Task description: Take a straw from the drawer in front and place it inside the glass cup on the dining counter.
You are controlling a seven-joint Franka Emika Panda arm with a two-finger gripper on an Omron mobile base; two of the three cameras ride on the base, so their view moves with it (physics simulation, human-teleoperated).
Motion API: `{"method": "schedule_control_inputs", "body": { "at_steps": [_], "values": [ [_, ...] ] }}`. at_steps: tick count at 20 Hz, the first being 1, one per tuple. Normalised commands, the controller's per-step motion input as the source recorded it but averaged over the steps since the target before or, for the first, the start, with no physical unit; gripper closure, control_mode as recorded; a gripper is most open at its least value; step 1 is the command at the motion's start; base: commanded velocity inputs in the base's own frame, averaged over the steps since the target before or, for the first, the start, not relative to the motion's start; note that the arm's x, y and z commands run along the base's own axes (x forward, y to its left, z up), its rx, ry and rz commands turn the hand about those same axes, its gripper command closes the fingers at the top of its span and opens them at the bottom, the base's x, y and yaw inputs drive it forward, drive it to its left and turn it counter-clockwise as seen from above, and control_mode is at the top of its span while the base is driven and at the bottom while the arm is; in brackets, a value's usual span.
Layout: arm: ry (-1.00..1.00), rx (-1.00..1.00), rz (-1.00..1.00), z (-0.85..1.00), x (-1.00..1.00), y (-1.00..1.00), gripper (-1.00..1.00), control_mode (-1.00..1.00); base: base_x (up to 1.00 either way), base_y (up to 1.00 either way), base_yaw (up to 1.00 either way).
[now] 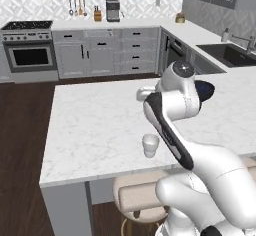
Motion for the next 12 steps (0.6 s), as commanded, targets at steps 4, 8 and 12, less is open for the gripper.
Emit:
{"method": "schedule_control_inputs", "body": {
  "at_steps": [4, 8, 12],
  "values": [
    [-0.32, 0.01, 0.69, 0.06, 0.12, -0.47, 1.00, -1.00, 0.00, 0.00, 0.00],
    [-0.21, 0.05, 0.75, 0.00, 0.36, -0.43, 1.00, -1.00, 0.00, 0.00, 0.00],
    [-0.05, 0.04, 0.72, -0.08, 0.58, -0.26, 1.00, -1.00, 0.00, 0.00, 0.00]
  ]
}}
